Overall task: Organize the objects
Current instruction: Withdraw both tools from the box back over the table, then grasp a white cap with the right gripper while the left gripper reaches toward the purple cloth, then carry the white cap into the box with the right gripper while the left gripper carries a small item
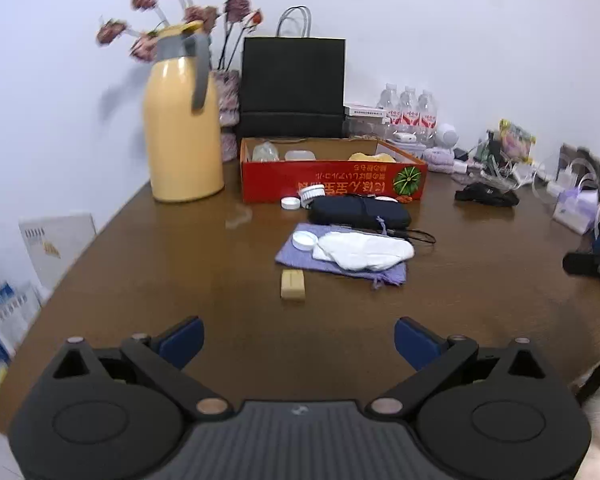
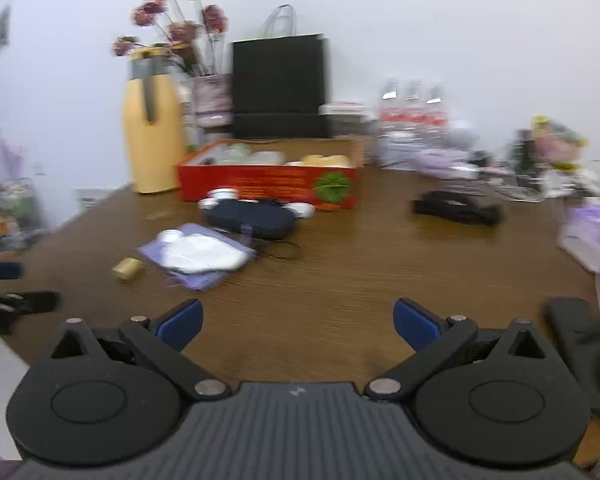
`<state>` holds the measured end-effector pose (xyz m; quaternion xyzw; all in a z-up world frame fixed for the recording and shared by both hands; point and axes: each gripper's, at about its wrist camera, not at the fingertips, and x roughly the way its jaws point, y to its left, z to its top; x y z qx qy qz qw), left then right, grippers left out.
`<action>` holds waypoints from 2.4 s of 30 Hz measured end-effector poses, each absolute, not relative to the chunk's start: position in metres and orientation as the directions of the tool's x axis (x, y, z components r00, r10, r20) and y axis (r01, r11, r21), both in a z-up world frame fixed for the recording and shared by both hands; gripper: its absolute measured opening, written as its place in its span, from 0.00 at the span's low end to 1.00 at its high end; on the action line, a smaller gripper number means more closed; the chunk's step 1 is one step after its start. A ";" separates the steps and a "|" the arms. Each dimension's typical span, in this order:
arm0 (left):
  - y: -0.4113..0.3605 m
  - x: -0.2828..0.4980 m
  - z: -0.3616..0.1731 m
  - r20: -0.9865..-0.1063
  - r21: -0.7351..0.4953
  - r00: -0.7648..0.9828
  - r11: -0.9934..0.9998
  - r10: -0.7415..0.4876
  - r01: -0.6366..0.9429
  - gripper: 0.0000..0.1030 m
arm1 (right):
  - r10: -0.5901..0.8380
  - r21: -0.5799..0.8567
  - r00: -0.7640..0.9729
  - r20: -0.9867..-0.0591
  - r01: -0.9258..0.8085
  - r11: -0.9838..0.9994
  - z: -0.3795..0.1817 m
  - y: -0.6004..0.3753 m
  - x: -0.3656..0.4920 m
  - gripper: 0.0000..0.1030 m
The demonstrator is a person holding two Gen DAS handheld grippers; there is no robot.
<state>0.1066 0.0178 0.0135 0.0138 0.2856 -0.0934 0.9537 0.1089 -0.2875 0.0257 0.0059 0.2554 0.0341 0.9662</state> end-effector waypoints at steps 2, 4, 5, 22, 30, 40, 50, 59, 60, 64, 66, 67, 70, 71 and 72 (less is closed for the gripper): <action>0.022 0.111 0.014 -0.543 -0.009 0.827 0.986 -0.144 0.165 0.98 | 0.069 0.091 0.890 -0.451 -0.031 0.995 0.024 -0.290 0.099 1.00; 0.022 0.120 0.015 -0.531 0.039 0.845 0.994 -0.067 0.103 0.96 | 0.128 0.166 0.908 -0.398 -0.066 0.984 0.022 -0.289 0.096 1.00; 0.020 0.124 0.015 -0.527 0.047 0.849 0.996 -0.045 0.082 0.95 | 0.145 0.177 0.921 -0.362 -0.085 0.981 0.021 -0.287 0.095 1.00; 0.042 0.227 0.002 -0.524 -0.030 0.842 0.991 -0.127 0.131 0.80 | 0.073 0.004 0.899 -0.432 -0.079 0.997 0.007 -0.236 0.189 0.99; 0.030 0.346 -0.007 -0.573 0.020 0.803 0.976 -0.167 0.218 0.64 | 0.225 0.021 0.877 -0.425 -0.238 0.971 0.019 -0.195 0.310 0.77; 0.037 0.420 -0.033 -0.660 -0.025 0.729 0.975 -0.182 0.221 0.18 | 0.208 -0.004 0.754 -0.623 -0.269 0.963 -0.021 -0.142 0.453 0.55; 0.043 0.372 -0.014 -0.599 -0.043 0.779 0.979 -0.184 0.198 0.00 | 0.257 0.066 0.827 -0.499 -0.260 0.963 -0.003 -0.157 0.385 0.40; 0.059 0.252 0.025 -0.518 -0.250 0.819 0.960 -0.246 0.130 0.01 | 0.252 0.076 0.865 -0.435 -0.244 0.967 0.018 -0.207 0.254 0.40; 0.056 0.242 0.029 -0.517 -0.241 0.819 0.961 -0.247 0.138 0.00 | 0.250 0.076 0.863 -0.438 -0.242 0.967 0.018 -0.210 0.244 0.40; 0.043 0.210 0.046 -0.496 -0.189 0.832 0.966 -0.248 0.176 0.01 | 0.231 0.066 0.884 -0.407 -0.223 0.972 0.023 -0.220 0.212 0.40; 0.038 0.201 0.054 -0.478 -0.183 0.840 0.965 -0.256 0.189 0.01 | 0.219 0.069 0.898 -0.380 -0.209 0.976 0.029 -0.224 0.202 0.40; 0.036 0.198 0.056 -0.469 -0.191 0.842 0.961 -0.266 0.198 0.01 | 0.214 0.068 0.905 -0.367 -0.203 0.977 0.032 -0.227 0.197 0.40; 0.028 0.199 0.063 -0.467 -0.194 0.838 0.957 -0.283 0.215 0.01 | 0.208 0.077 0.924 -0.322 -0.193 0.978 0.044 -0.237 0.185 0.40; 0.025 0.202 0.066 -0.465 -0.189 0.839 0.958 -0.281 0.216 0.01 | 0.212 0.084 0.926 -0.311 -0.196 0.977 0.047 -0.241 0.182 0.40; 0.023 0.203 0.070 -0.456 -0.183 0.842 0.956 -0.289 0.229 0.01 | 0.220 0.094 0.928 -0.301 -0.200 0.975 0.050 -0.245 0.180 0.40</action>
